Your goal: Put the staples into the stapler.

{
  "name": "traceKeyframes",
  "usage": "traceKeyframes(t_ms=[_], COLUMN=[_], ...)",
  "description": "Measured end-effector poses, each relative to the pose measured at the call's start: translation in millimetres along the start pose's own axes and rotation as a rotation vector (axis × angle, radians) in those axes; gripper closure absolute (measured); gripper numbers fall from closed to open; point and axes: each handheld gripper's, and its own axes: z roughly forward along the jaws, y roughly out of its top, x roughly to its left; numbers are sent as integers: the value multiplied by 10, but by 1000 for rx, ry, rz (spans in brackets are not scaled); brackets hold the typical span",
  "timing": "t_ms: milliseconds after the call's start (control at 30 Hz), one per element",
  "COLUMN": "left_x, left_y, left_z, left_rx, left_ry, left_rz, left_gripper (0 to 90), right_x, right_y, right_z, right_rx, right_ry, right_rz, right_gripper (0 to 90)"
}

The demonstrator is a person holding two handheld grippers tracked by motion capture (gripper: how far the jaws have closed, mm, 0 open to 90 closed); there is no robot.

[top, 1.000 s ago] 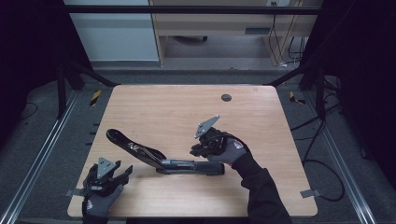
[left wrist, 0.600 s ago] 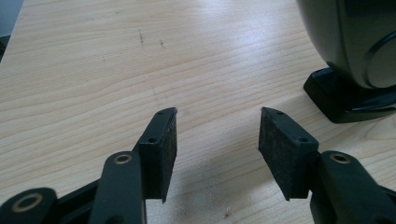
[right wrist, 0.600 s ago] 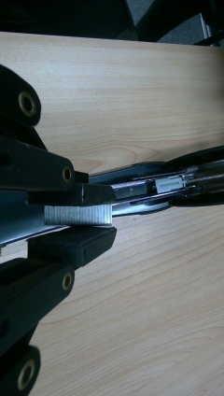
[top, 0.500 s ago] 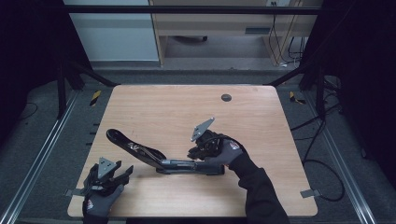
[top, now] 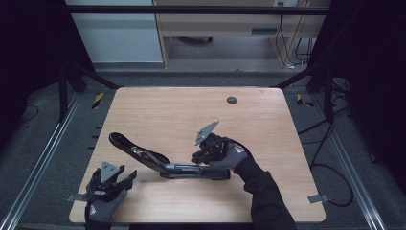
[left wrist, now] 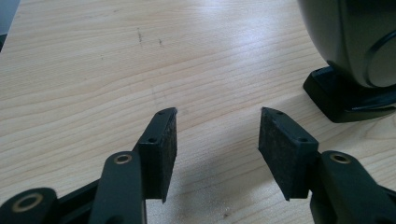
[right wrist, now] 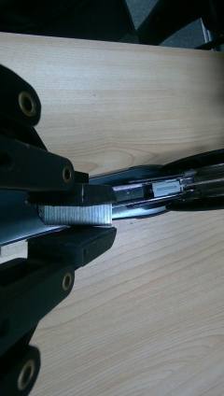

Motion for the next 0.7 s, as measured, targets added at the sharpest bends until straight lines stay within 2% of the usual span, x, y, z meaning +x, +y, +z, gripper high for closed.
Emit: traceKeyframes(t_ms=[700], left_x=[-4], left_y=[-4], left_z=[1], left_rx=[0], left_ry=[-2], left_rz=[-1], left_gripper=[466], right_x=[-6], right_y=[41], right_z=[120], right_rx=[25], right_ry=[24], right_rz=[-16], right_gripper=[783])
